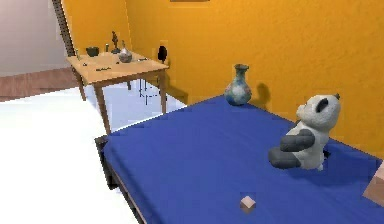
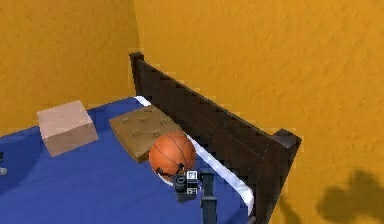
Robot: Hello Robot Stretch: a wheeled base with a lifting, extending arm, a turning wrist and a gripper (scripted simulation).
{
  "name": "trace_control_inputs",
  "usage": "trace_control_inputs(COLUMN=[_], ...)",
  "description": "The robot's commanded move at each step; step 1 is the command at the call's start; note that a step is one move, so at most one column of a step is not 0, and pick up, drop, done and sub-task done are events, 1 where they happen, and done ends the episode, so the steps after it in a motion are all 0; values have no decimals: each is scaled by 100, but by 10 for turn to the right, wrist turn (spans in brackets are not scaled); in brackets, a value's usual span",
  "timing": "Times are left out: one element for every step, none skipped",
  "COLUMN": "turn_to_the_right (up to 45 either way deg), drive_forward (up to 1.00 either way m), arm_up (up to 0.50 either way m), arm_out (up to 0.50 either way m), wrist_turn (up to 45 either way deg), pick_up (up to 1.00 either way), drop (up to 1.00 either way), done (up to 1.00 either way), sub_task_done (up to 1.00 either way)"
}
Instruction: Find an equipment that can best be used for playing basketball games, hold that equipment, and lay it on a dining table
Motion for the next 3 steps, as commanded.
trace_control_inputs(turn_to_the_right=[0,0,0], drive_forward=[0,0,0], arm_up=[0,10,28], arm_out=[0,0,0], wrist_turn=[0,0,0], pick_up=[100,0,0], drop=[0,0,0], done=[0,0,0], sub_task_done=[0,0,0])
